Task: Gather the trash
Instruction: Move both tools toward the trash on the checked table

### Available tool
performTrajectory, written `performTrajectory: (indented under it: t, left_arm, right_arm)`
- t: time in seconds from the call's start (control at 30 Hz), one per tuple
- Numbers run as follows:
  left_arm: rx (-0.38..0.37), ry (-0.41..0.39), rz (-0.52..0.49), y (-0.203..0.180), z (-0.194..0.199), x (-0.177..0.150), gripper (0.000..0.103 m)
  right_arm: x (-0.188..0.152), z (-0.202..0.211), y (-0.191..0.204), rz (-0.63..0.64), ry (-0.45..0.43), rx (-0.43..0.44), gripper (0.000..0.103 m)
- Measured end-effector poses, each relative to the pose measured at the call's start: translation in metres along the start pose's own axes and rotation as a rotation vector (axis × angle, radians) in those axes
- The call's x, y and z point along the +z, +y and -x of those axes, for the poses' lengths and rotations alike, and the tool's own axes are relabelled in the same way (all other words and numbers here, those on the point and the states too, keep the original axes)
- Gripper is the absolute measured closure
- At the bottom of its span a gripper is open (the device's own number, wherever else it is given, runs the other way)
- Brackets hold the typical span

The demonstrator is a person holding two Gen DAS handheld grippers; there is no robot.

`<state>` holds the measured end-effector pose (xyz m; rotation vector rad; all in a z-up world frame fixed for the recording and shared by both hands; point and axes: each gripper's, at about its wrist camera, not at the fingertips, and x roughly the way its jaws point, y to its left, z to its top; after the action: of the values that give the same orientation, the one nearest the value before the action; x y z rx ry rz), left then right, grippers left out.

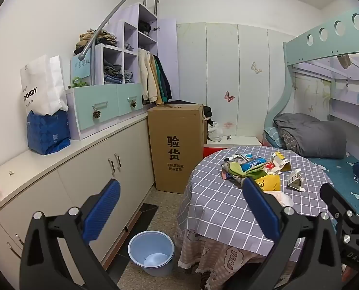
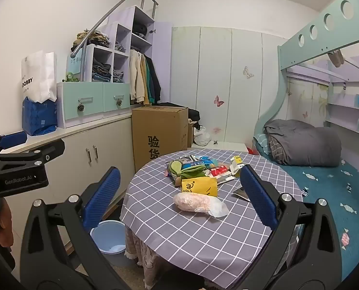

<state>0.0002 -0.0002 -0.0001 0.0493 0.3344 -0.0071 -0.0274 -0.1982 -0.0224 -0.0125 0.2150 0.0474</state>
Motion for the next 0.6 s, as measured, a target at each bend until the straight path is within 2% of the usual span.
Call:
performTrajectory:
  t: [0.6]
  left_arm:
    - [0.002,0.002,0.004,-0.0004,0.002,0.0004,0.004]
  right_arm:
    - [-0.0044,0.0013,0.0011,-0.004,0.001,0.01,0.006]
